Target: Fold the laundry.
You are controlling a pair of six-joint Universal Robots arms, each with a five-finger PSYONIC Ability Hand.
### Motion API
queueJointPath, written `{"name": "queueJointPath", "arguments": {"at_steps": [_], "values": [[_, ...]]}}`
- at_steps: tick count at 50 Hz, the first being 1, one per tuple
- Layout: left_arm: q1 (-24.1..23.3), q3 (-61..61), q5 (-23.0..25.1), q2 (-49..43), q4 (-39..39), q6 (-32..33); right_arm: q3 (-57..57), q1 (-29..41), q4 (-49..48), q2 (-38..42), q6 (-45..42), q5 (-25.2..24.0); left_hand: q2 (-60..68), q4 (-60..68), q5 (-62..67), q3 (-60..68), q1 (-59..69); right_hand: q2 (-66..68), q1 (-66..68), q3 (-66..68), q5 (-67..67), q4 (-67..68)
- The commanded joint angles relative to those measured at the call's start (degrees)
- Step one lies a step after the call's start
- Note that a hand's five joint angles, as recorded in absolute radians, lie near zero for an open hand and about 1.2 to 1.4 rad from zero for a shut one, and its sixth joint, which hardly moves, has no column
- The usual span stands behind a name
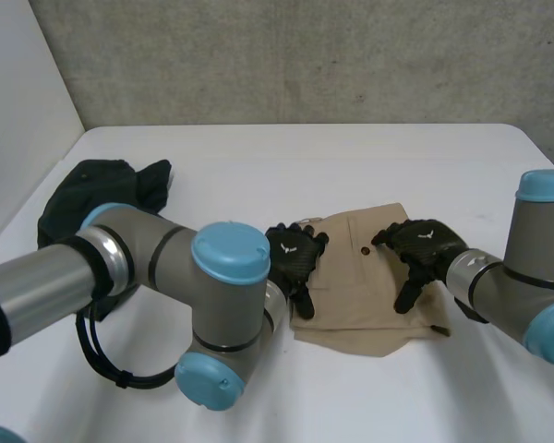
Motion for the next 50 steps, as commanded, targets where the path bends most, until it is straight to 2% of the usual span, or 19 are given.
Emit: {"name": "queueJointPath", "arguments": {"at_steps": [1, 9, 15, 21, 26, 31, 37, 45, 48, 50], "values": [[0.1, -1.1, 0.1, 7.4, -0.3, 0.0, 1.2, -0.9, -0.4, -5.7, 1.1, 0.0, -0.5, -0.4, -1.5, -1.0, 0.2, -2.5, 0.5, -1.6, -3.6, -3.3], [0.9, -4.7, 0.4, 17.1, -0.2, -1.3, 6.8, -7.5, -1.7, -15.8, 13.7, 1.1, -0.8, -0.7, -1.8, -1.3, -0.1, -2.5, 0.5, -1.6, -3.6, -3.3], [1.5, -11.6, 1.6, 26.1, 1.8, -1.6, 12.1, -10.9, -1.6, -18.0, 17.2, -0.2, -1.5, -1.4, -2.5, -2.0, -0.8, -2.5, 0.5, -1.6, -3.6, -3.3], [2.5, -19.1, 6.7, 35.1, 6.8, -1.9, 15.8, -11.3, -1.5, -18.0, 16.8, -0.3, -1.5, -1.4, -2.5, -2.0, -0.8, -2.5, 0.5, -1.6, -3.6, -3.3], [4.4, -23.3, 12.8, 40.0, 7.1, -5.2, 18.5, -11.0, -1.7, -17.9, 16.8, -0.5, -1.5, -1.4, -2.5, -2.0, -0.8, -2.5, 0.5, -1.6, -3.6, -3.3], [5.2, -25.8, 14.4, 41.1, 7.1, -8.2, 21.2, -10.9, -2.8, -16.8, 17.6, -1.0, -1.3, -1.2, -2.3, -1.8, -0.6, -2.5, 0.5, -1.6, -3.6, -3.3], [7.2, -28.2, 14.4, 41.3, 7.2, -8.4, 21.7, -10.7, -7.0, -12.3, 18.5, -2.4, -1.2, -1.1, -2.1, -1.7, -0.4, -2.5, 0.5, -1.6, -3.6, -3.3], [7.9, -29.2, 14.4, 41.3, 7.2, -8.6, 18.8, -8.2, -7.8, -7.1, 19.6, -2.7, -1.2, -1.1, -2.1, -1.7, -0.4, -2.5, 0.5, -1.6, -3.6, -3.3], [7.8, -29.4, 14.4, 41.3, 7.3, -8.6, 17.4, -7.1, -8.5, -5.7, 19.6, -2.5, -1.3, -1.2, -2.3, -1.8, -0.6, 6.1, 9.1, 7.0, 5.0, 5.3], [7.9, -29.4, 14.3, 41.2, 7.3, -8.7, 16.7, -6.6, -10.1, -5.2, 19.6, -2.5, -1.3, -1.2, -2.3, -1.8, -0.6, 19.4, 22.4, 20.3, 18.3, 18.6]]}}
